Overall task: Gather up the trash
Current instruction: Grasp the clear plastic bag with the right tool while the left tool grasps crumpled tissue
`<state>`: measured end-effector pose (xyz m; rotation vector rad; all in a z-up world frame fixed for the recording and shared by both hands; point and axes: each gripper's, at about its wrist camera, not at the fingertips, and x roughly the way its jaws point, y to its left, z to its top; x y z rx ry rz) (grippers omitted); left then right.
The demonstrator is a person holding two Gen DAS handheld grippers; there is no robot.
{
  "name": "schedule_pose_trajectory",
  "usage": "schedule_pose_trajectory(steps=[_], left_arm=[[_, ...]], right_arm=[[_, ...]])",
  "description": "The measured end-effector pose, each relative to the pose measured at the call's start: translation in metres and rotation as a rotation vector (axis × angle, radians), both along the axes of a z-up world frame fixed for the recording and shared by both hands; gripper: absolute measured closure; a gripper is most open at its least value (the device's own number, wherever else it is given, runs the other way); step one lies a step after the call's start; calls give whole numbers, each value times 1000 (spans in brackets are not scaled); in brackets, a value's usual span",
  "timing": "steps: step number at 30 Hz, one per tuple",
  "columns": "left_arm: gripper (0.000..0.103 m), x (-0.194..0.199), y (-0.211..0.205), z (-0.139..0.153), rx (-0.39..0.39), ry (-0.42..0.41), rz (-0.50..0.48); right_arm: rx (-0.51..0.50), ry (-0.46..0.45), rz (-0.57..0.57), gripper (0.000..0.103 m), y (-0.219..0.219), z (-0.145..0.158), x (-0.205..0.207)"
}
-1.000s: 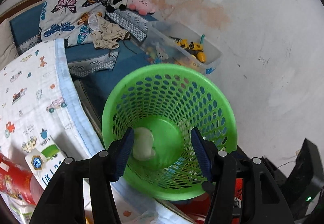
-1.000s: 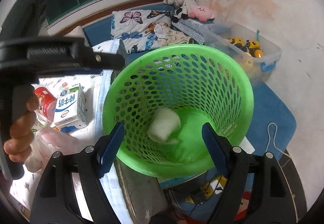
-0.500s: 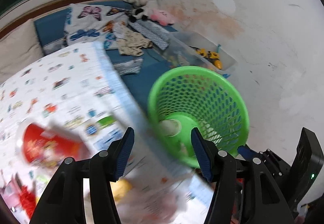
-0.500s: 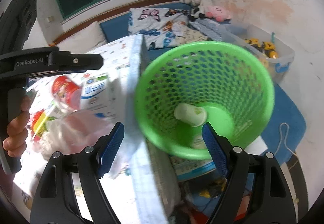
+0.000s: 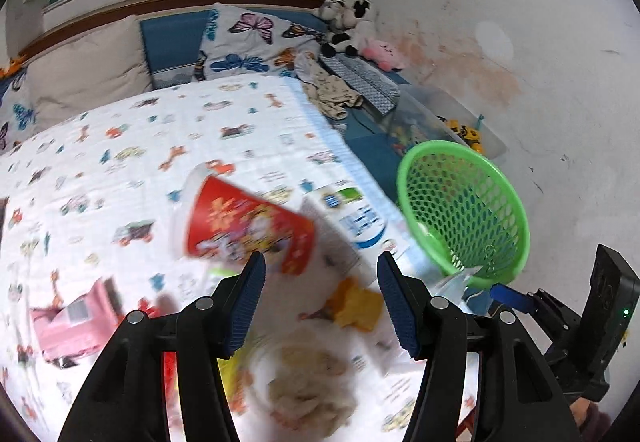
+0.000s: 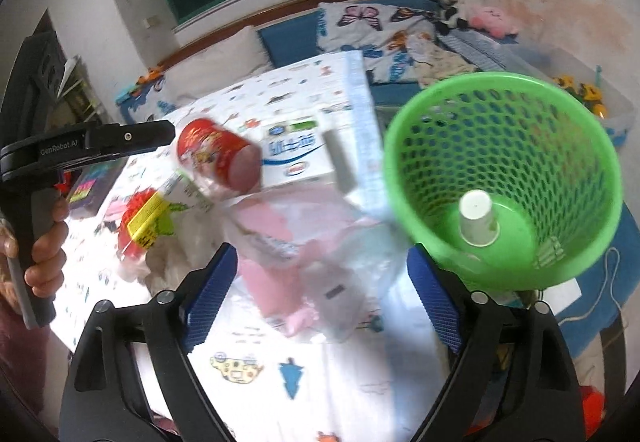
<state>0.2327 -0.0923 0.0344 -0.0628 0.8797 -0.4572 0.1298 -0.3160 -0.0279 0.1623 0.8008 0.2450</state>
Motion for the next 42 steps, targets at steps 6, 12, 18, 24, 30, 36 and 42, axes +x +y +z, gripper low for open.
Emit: schedule_pose_trajectory(steps=[6,12,18,24,30,36,42], left_arm=[[47,-14,34,-12,-5,18,35],[46,-26,45,-25,-7,38,26],[46,-46,39,-37,12,46,-48],[46,-64,23,-56,64,57,-131],[46,-65,12,-69,75,71,-160],[46,-68,7,-70,63,77,-185],[46,-66,7,-76,48,99,-177]], right_arm=[[-42,41,35,7,13,-23,0],[-68,77,41,5,15,-38,6],[-47,99,34,5,16,-53,14],[-50,84,22,18,17,-52,14],[-23,83,19,37,11,-50,10],[-10,63,14,51,8,-43,4],[-2,56,-5,58,4,-40,1]])
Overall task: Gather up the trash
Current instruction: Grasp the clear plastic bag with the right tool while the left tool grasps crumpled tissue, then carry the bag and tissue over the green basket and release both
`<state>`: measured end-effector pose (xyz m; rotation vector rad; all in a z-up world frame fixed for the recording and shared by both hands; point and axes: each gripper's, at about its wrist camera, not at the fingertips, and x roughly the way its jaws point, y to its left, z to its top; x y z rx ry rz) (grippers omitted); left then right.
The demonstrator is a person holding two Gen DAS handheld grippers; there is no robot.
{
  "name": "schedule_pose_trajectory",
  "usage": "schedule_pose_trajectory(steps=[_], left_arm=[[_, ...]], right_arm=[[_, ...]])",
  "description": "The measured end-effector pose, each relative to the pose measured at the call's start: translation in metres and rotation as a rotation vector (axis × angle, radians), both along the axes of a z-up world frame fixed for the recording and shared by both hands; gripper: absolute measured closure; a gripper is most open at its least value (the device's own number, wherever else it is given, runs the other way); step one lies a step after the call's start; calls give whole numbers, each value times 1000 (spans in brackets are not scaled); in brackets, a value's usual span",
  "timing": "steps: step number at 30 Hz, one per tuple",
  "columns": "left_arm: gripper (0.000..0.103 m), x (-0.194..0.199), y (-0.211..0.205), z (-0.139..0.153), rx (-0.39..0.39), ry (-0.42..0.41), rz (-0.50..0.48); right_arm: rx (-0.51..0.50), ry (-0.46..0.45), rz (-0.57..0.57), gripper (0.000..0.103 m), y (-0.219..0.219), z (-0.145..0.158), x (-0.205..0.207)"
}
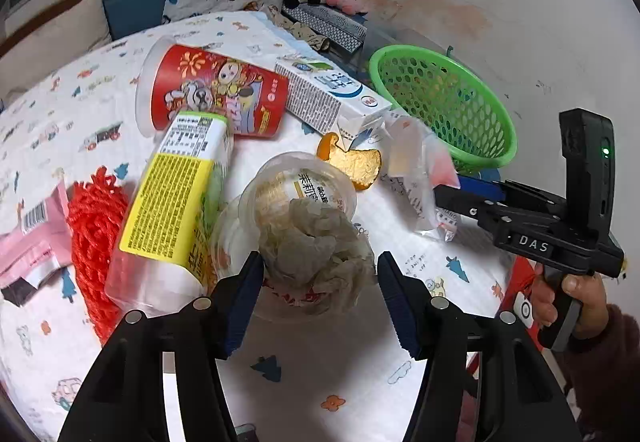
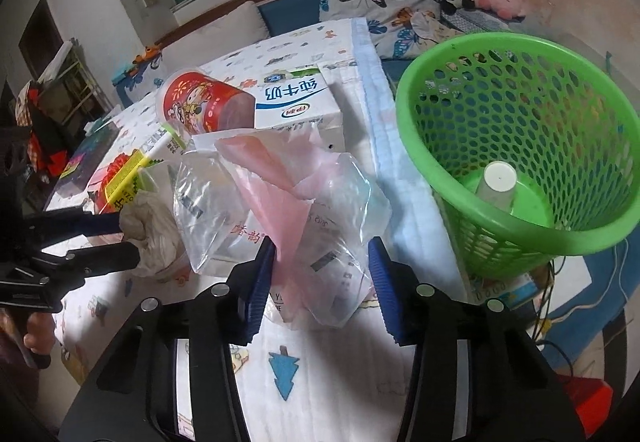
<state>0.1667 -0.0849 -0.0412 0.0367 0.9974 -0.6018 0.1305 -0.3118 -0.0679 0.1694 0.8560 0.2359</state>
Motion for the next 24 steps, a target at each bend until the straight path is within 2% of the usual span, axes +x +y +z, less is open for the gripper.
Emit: schedule_pose_trajectory(steps=[6,17,24], left_arm=[[47,0,1,-2,-17,-5,5],[66,-5,6,4,-33,-37,3],[67,-13,13,19,-52,-62,10]], right_arm=[[18,-38,-15,58,-6,14,-8],[38,-110,-37,58,-14,44,-11],[45,-130,-66,58,-24,51,-11]])
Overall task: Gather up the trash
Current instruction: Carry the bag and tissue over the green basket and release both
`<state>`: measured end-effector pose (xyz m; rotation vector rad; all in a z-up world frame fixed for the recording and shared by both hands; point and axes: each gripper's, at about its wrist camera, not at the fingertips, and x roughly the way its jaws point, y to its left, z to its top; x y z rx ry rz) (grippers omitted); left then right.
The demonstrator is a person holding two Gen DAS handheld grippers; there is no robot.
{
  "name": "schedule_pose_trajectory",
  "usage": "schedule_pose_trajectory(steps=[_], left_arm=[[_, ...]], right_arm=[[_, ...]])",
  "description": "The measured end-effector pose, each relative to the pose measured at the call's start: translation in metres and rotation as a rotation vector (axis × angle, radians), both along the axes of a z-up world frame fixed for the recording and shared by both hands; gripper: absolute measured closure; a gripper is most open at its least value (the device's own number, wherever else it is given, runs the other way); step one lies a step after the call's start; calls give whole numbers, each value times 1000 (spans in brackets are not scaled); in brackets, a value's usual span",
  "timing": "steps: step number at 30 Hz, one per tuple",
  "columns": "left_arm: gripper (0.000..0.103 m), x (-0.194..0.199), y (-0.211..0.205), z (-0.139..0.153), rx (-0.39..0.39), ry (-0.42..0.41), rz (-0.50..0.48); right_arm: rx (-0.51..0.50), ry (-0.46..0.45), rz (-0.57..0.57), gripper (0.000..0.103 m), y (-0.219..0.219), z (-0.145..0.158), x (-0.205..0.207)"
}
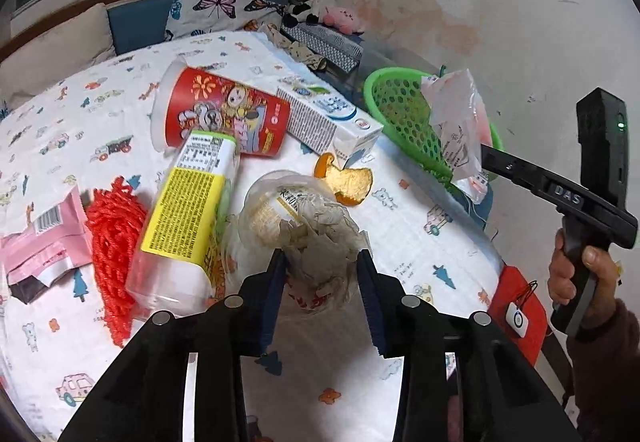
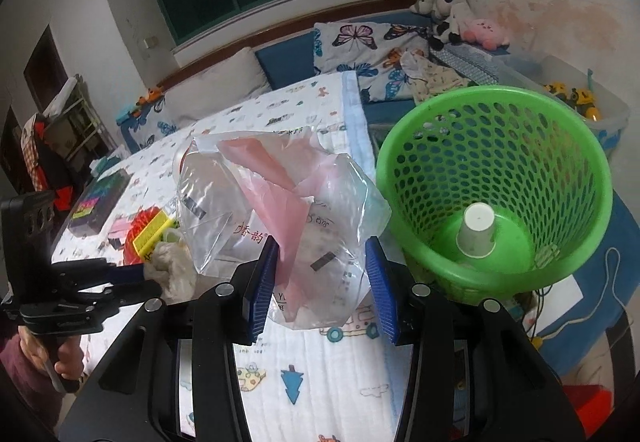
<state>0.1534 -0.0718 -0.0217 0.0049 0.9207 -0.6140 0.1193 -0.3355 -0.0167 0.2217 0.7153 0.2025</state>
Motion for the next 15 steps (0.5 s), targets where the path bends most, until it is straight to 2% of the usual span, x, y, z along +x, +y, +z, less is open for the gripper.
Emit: schedule_pose_trajectory(steps=[6,15], left_arm=[[67,-5,-3,24,-39,-21,-30],[67,21,-52,56,-72,-61,-97]], right_arm=[[-19,-15,-67,58,-25,8,6],[-70,15,-201,56,-74,2,26]])
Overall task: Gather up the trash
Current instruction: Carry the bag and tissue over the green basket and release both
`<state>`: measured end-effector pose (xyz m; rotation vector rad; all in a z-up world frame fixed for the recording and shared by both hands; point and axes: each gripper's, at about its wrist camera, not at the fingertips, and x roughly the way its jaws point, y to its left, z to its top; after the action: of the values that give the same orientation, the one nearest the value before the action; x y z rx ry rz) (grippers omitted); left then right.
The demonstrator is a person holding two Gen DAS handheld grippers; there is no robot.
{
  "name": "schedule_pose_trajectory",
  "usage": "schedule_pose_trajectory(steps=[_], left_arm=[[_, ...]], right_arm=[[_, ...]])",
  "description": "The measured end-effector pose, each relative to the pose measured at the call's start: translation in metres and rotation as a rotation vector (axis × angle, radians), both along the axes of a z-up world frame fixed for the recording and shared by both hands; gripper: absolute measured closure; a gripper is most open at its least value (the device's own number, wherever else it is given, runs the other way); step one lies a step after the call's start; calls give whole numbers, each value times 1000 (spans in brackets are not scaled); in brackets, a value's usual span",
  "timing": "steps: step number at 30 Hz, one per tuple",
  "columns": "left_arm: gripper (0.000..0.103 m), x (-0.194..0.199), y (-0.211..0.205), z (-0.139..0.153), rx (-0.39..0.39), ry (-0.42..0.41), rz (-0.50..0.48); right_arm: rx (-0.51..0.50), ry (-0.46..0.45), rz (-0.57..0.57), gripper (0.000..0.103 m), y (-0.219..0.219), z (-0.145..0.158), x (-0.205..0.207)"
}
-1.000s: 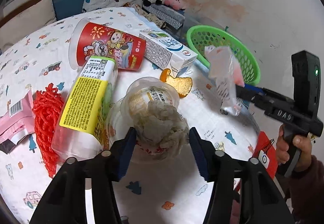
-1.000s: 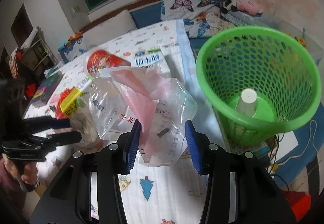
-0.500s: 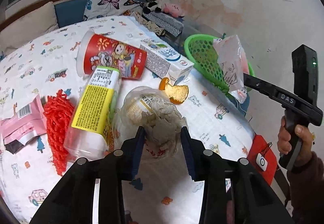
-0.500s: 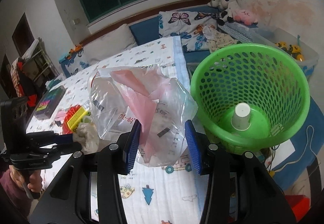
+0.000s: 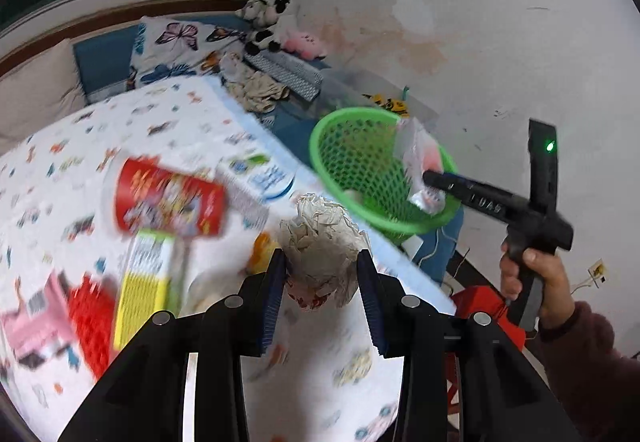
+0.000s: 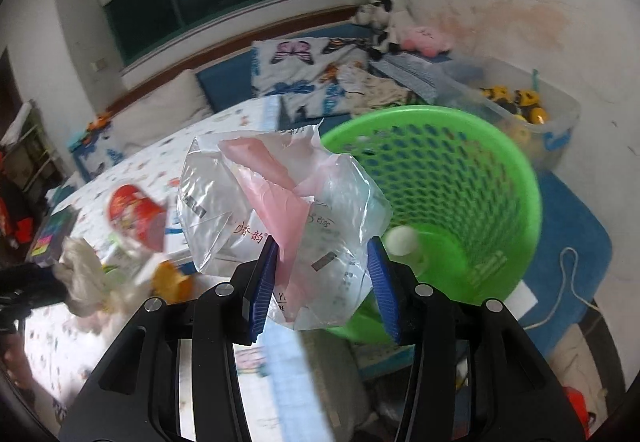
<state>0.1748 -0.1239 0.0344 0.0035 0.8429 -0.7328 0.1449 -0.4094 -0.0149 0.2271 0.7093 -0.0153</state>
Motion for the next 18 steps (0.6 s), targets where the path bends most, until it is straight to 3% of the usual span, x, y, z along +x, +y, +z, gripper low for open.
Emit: schedule_pose_trajectory(steps=[5,9,18], left_arm=[[67,21,-35,11,-1,-6,-38],[67,35,-62,16,14,-16,-67],[67,60,-108,9,50,7,-99]], right_arm=[[-7,30,-46,51,-23,-12,8],[-16,43,-74,32,-35,-18,13],[7,41,-90,21,-50,-22,10]])
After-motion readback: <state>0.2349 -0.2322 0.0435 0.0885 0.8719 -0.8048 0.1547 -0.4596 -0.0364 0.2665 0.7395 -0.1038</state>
